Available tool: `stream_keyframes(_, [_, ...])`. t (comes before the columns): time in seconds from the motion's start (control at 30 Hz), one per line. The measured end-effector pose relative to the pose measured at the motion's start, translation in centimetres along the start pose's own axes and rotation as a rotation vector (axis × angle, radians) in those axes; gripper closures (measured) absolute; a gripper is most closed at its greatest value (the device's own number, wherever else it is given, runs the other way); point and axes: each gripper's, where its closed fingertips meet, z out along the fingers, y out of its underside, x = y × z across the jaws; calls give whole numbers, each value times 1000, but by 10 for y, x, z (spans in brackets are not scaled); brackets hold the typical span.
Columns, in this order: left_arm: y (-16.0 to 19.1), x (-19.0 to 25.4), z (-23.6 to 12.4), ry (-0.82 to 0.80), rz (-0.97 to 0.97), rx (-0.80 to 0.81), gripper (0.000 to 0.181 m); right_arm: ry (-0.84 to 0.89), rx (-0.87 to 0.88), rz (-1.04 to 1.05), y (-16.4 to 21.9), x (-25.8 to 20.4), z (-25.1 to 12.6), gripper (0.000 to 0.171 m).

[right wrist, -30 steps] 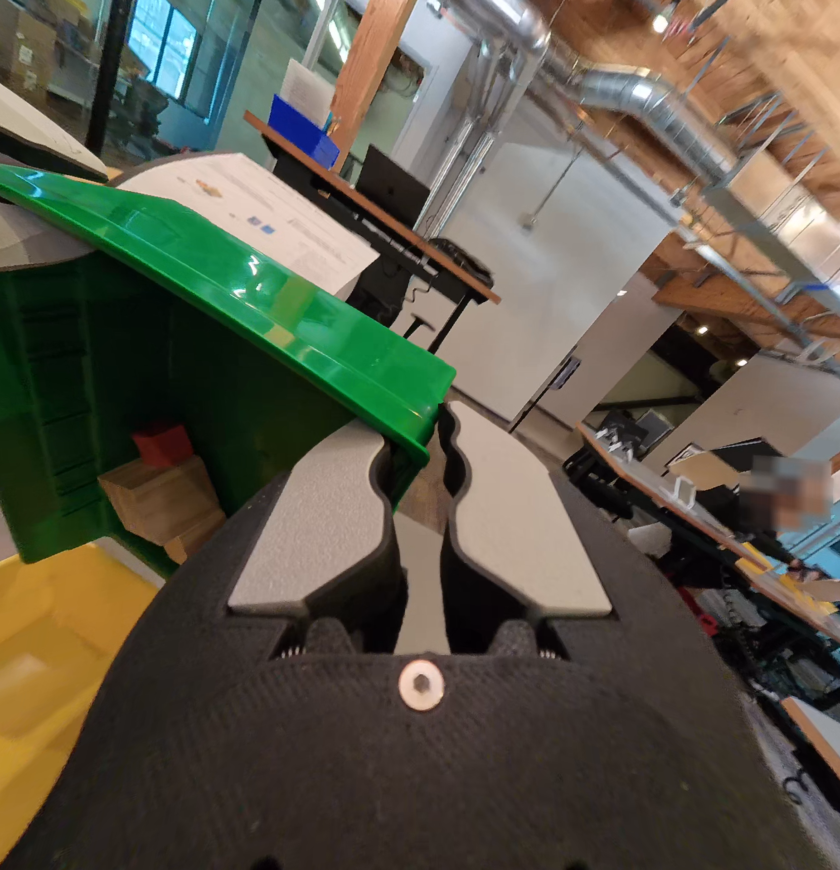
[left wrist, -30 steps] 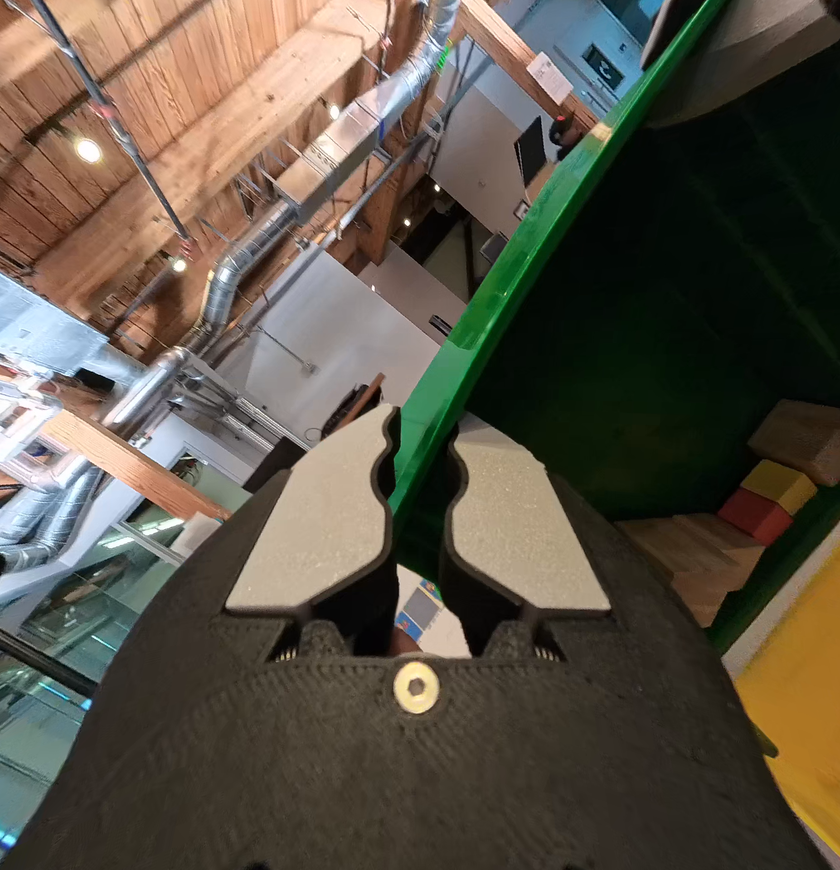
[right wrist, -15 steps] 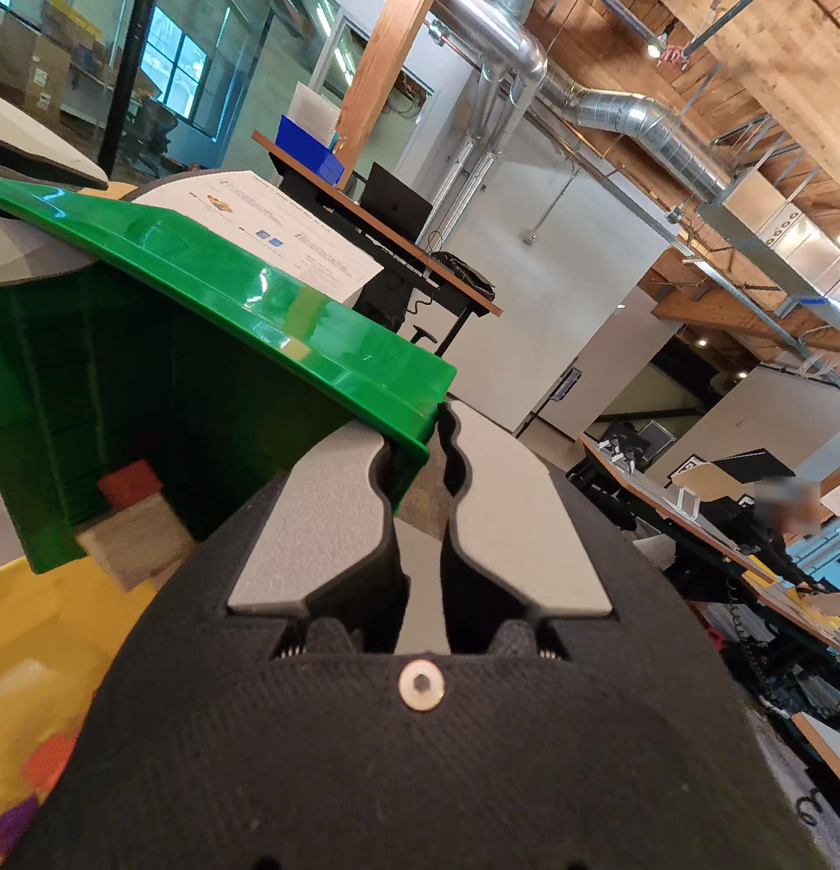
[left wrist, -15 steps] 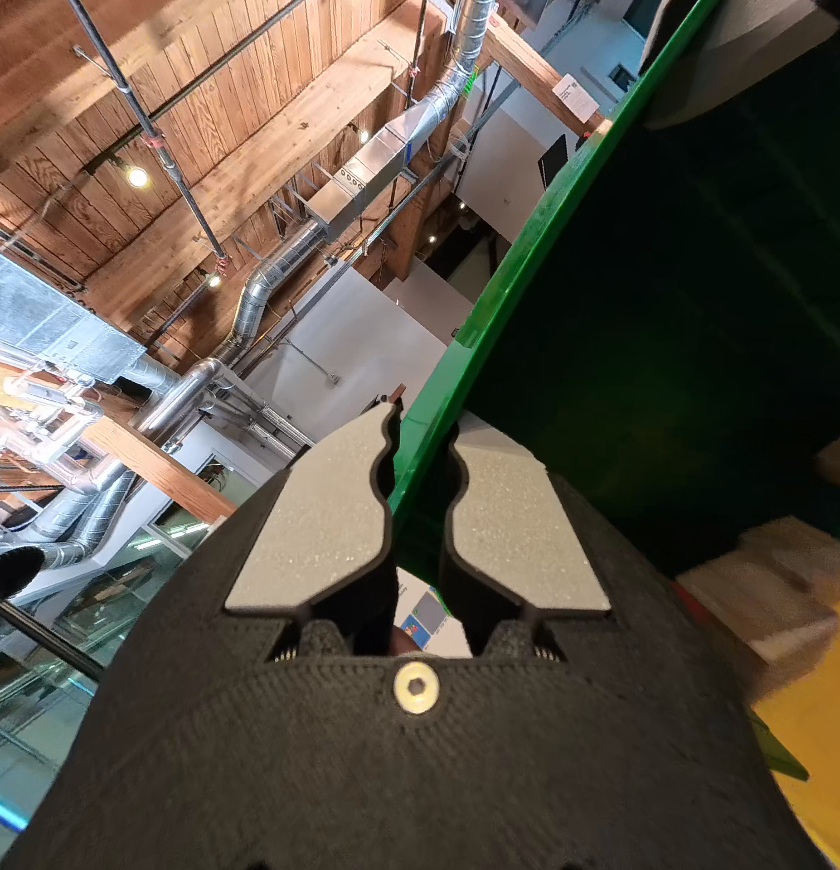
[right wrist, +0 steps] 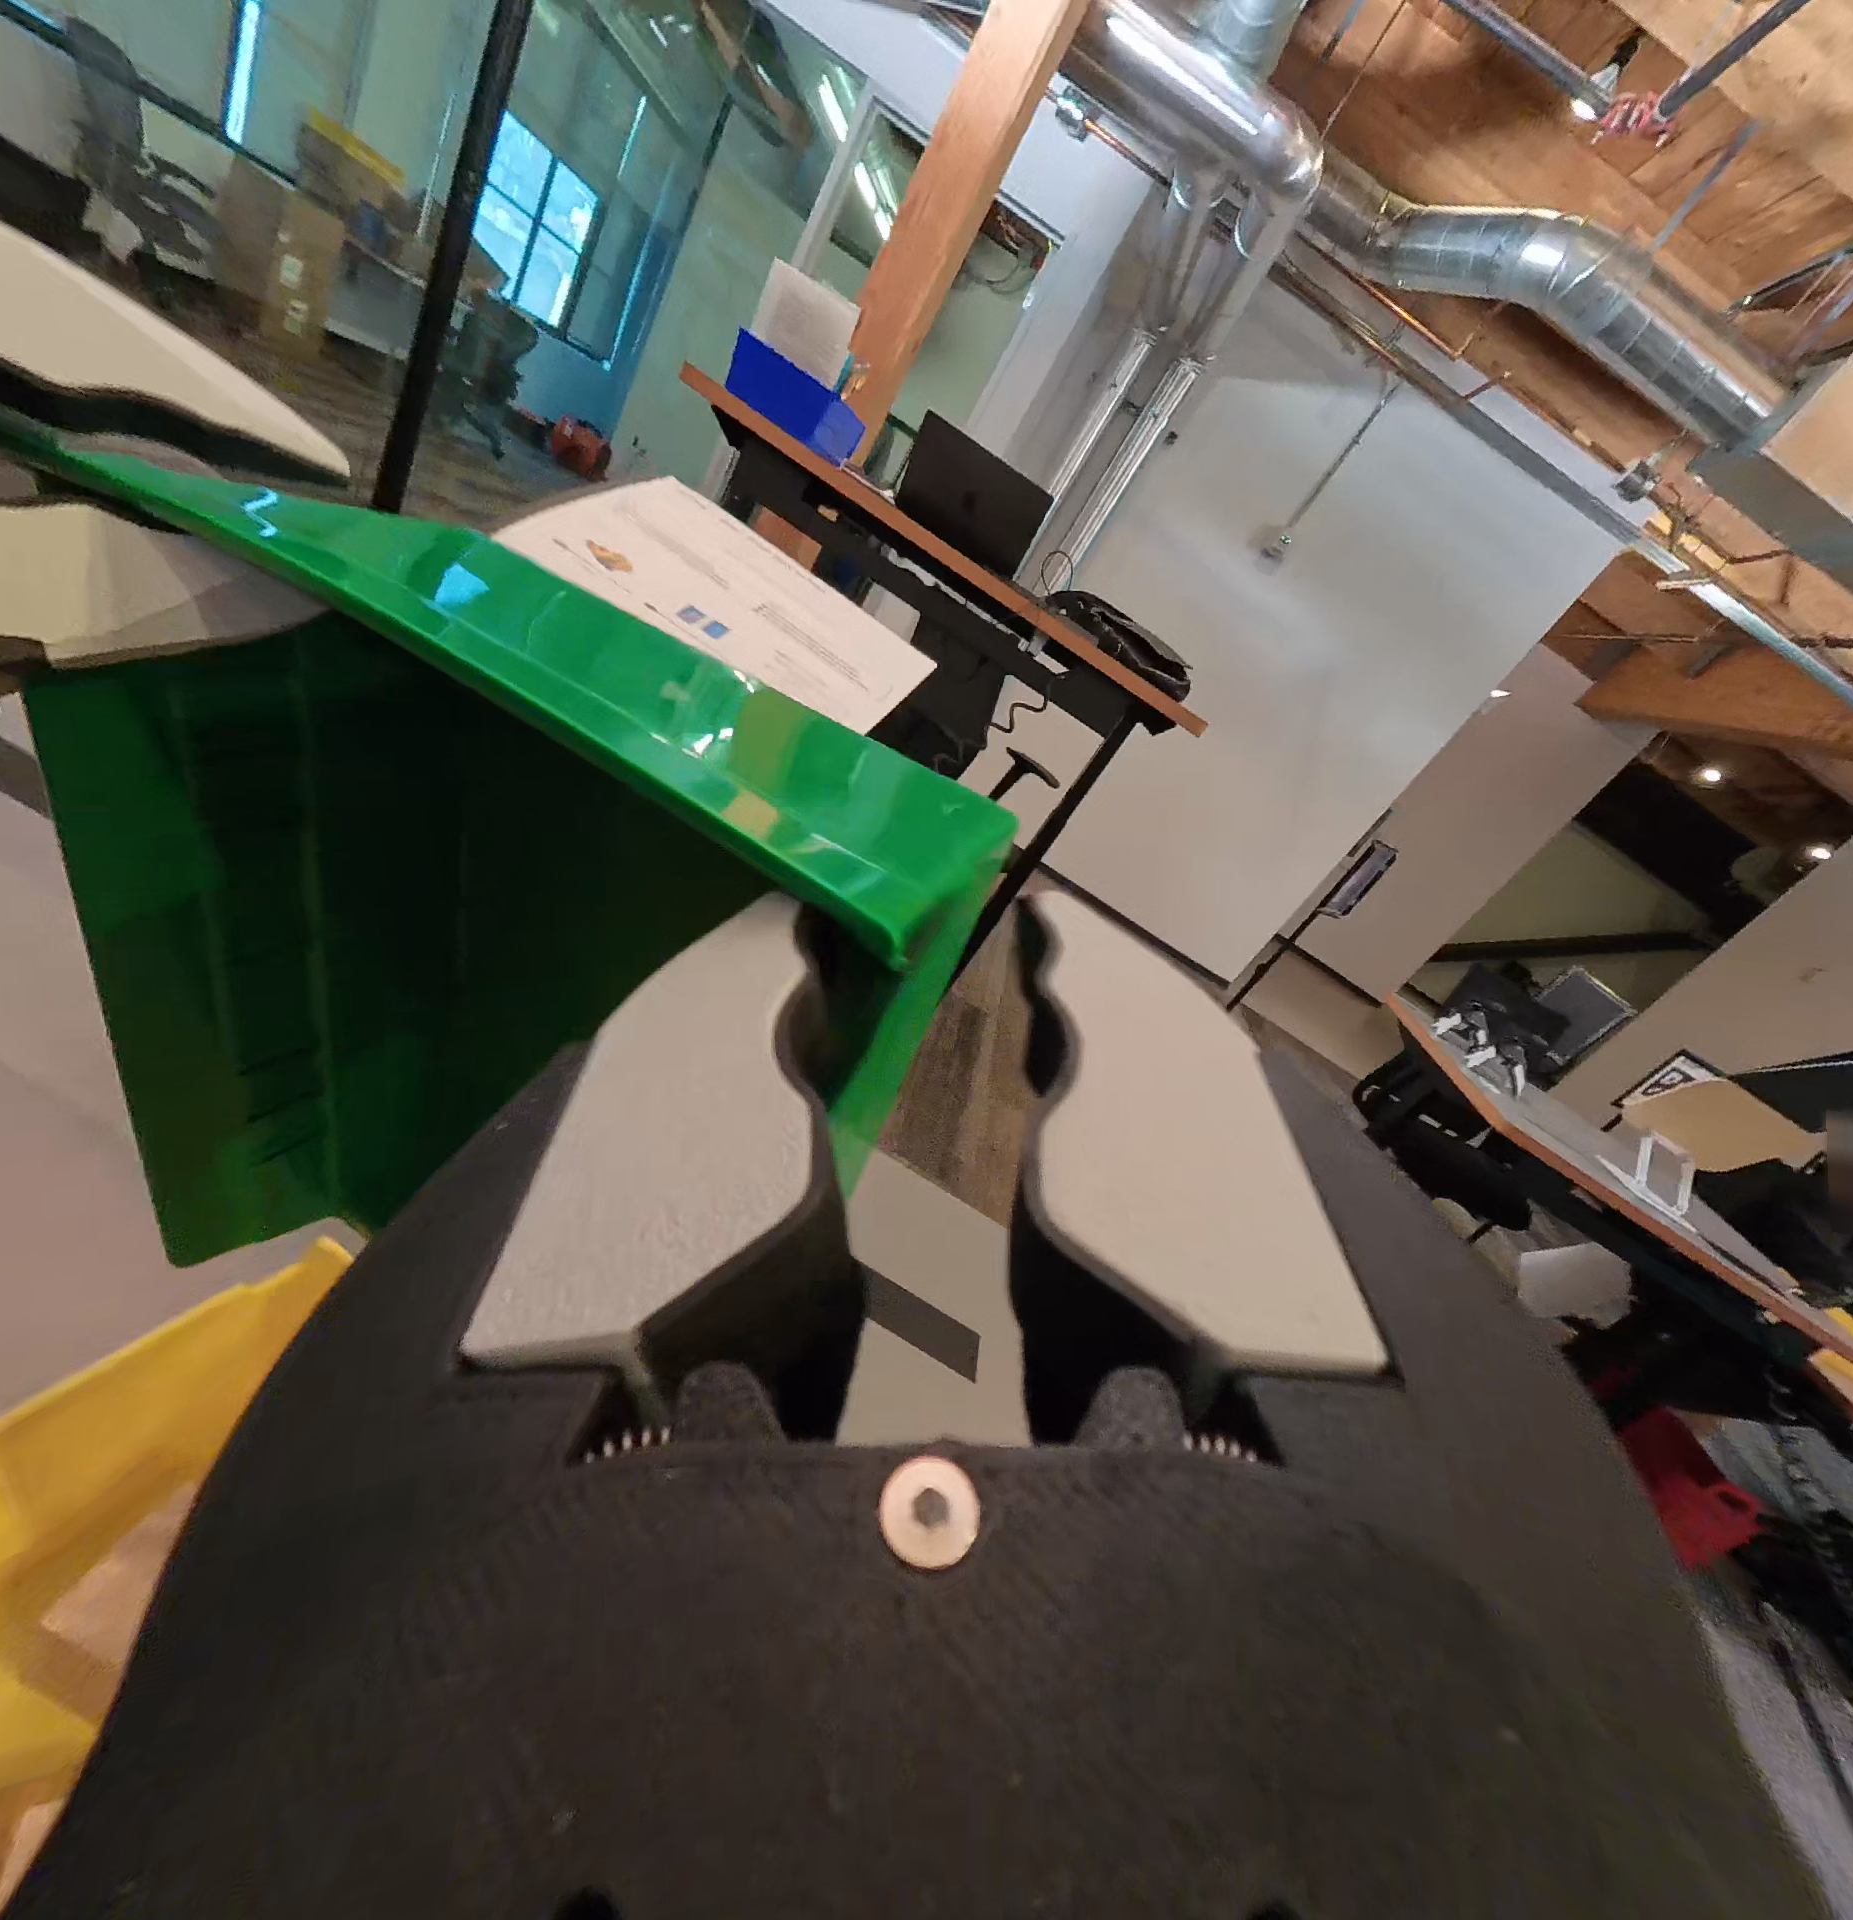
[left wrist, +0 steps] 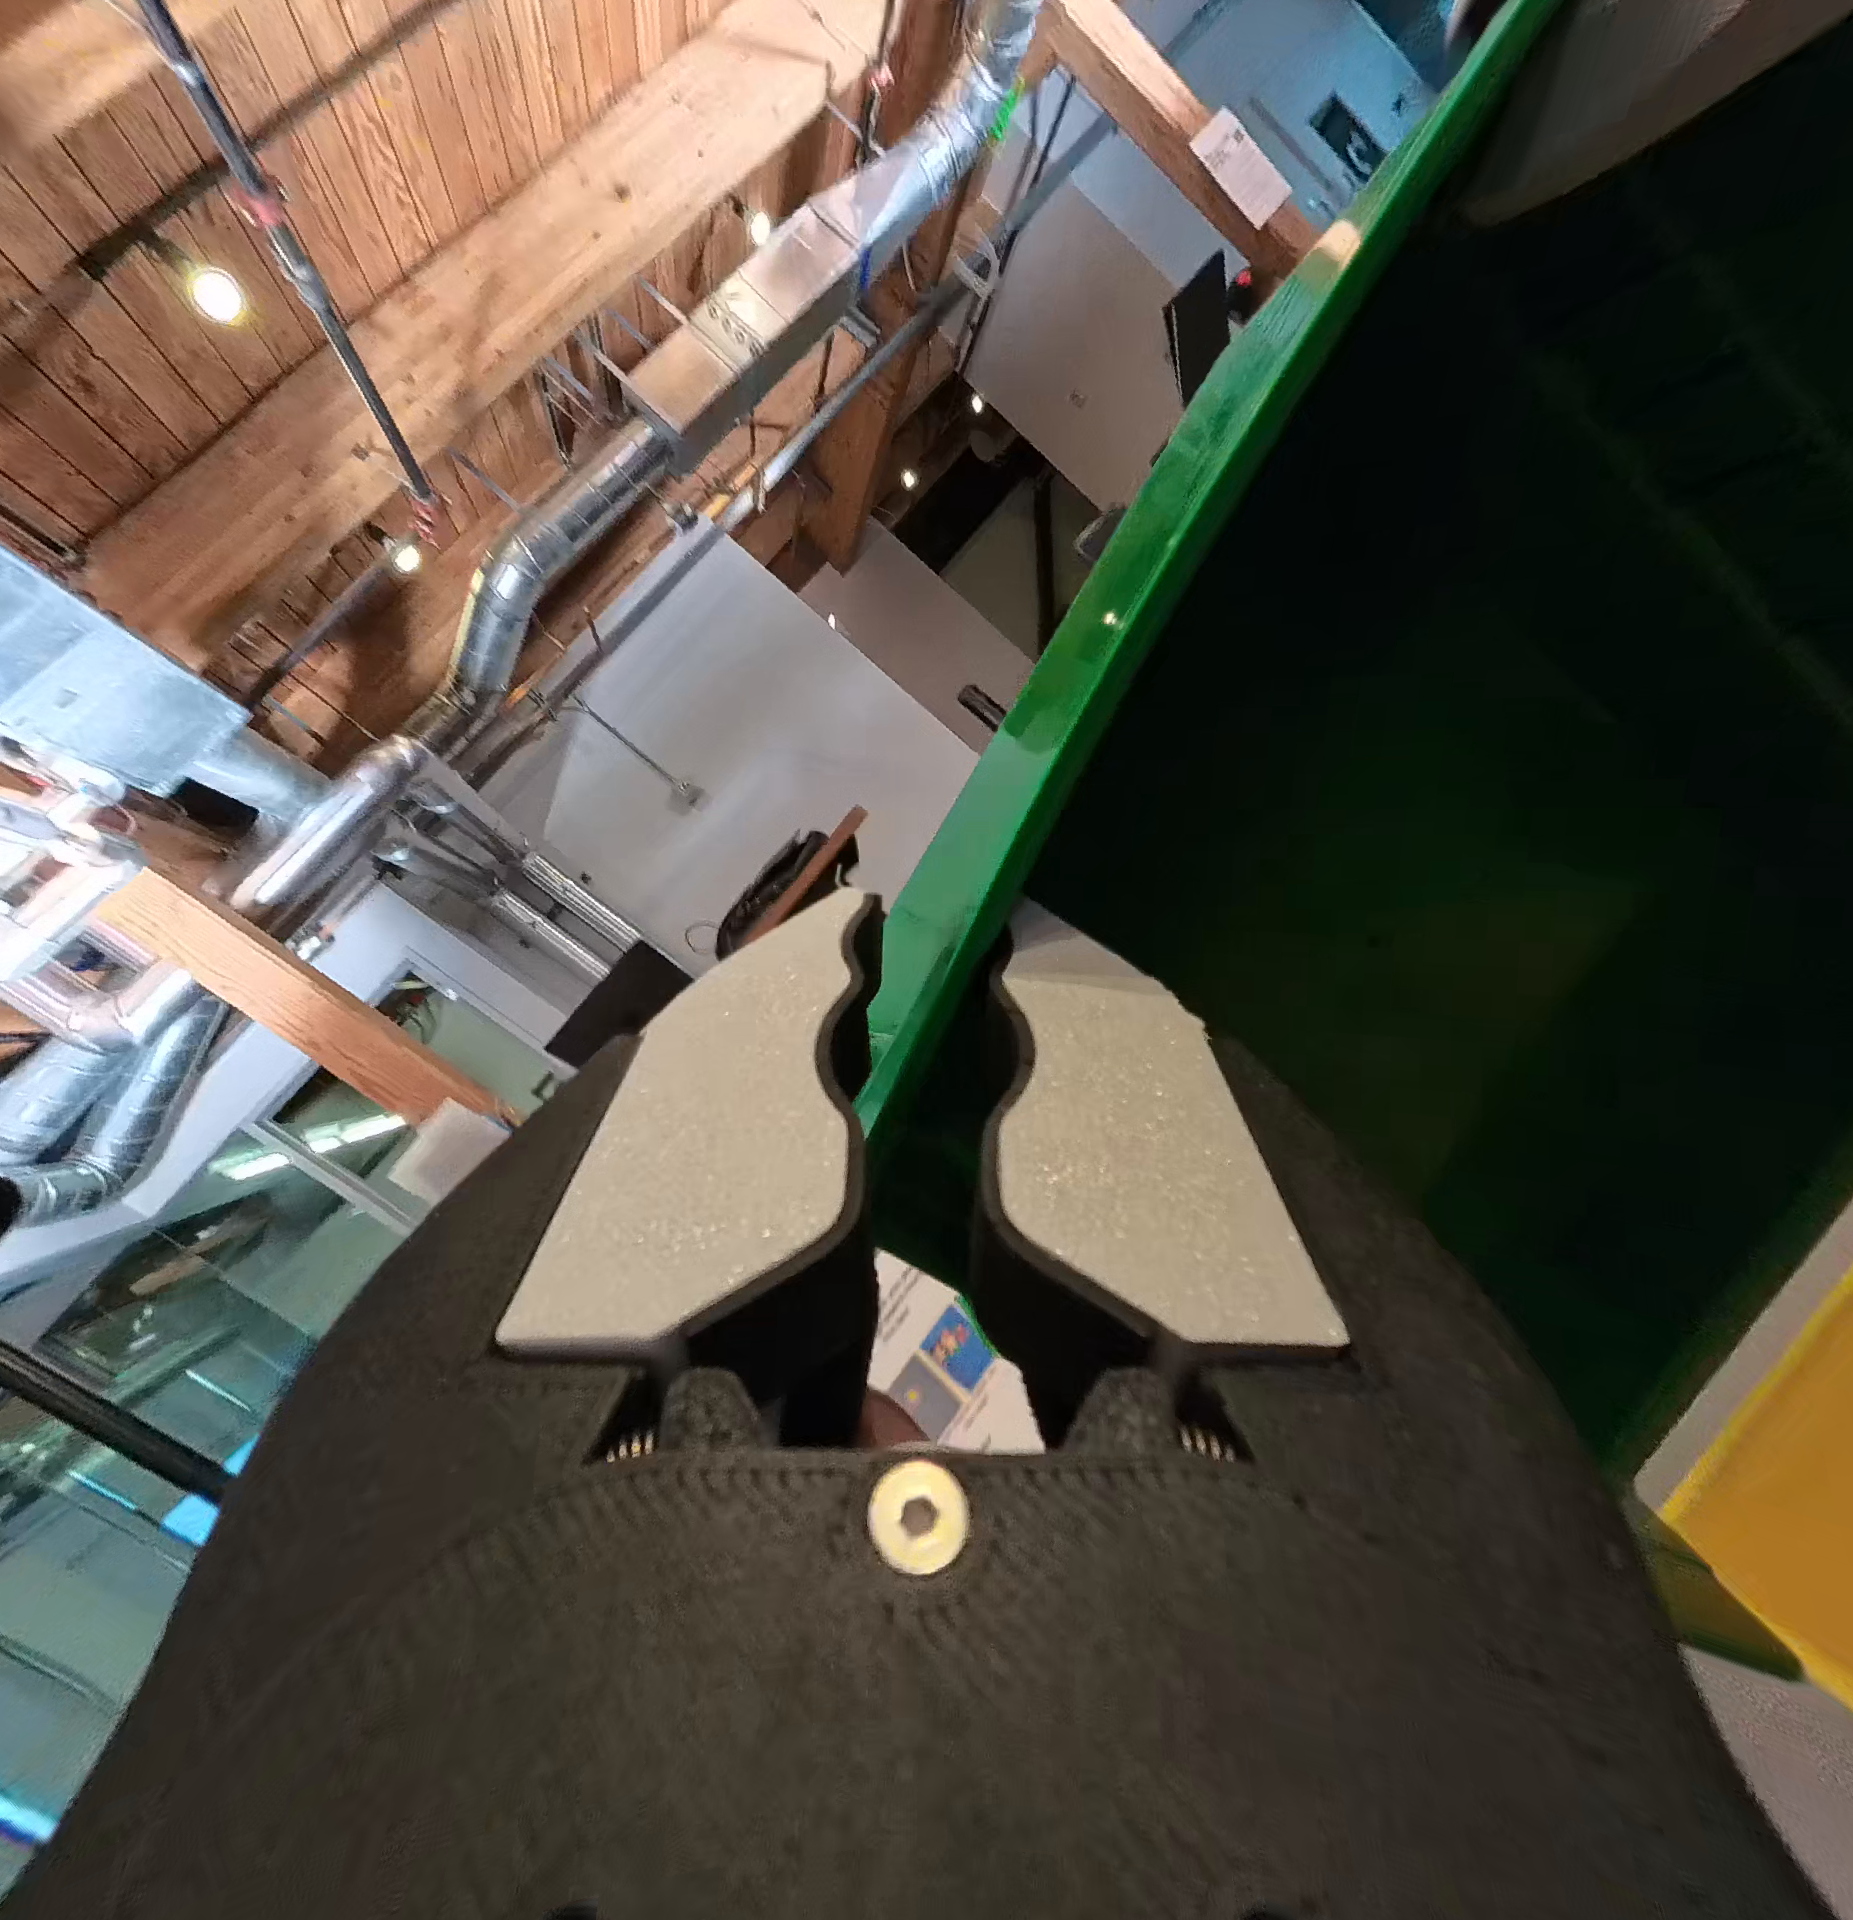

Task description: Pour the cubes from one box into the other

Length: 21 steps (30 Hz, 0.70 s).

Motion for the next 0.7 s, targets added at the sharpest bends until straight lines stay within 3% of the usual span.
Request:
stream_keyframes(0.07, [12,-20,-5,9,-25,-48,165,-3,39,51,-19,2,-9,136])
stream_keyframes(0.17, [31,-54,-21,-6,-20,-114,165,-163,25,62,-32,-34,-23,127])
stream_keyframes(0.27, [60,-88,-43,2,-53,-208,165,-561,-69,81,-22,-129,-36,117])
stream_keyframes(0.3, [71,-100,-51,-4,-63,-246,165,-724,-95,59,-15,-171,-47,123])
stream_keyframes(0.33, [81,-112,-59,-7,-81,-282,165,-871,-147,17,-3,-213,-59,125])
stream_keyframes(0.43, [113,-142,-84,-11,-123,-372,165,-1206,-274,-111,37,-330,-95,111])
stream_keyframes(0.53, [144,-162,-112,-43,-159,-444,165,-1413,-454,-326,98,-423,-125,100])
stream_keyframes(0.63, [166,-171,-139,-69,-178,-499,164,-1568,-611,-533,150,-480,-157,93])
stream_keyframes(0.7, [178,-173,-156,-80,-186,-532,164,-1606,-703,-623,172,-498,-170,98])
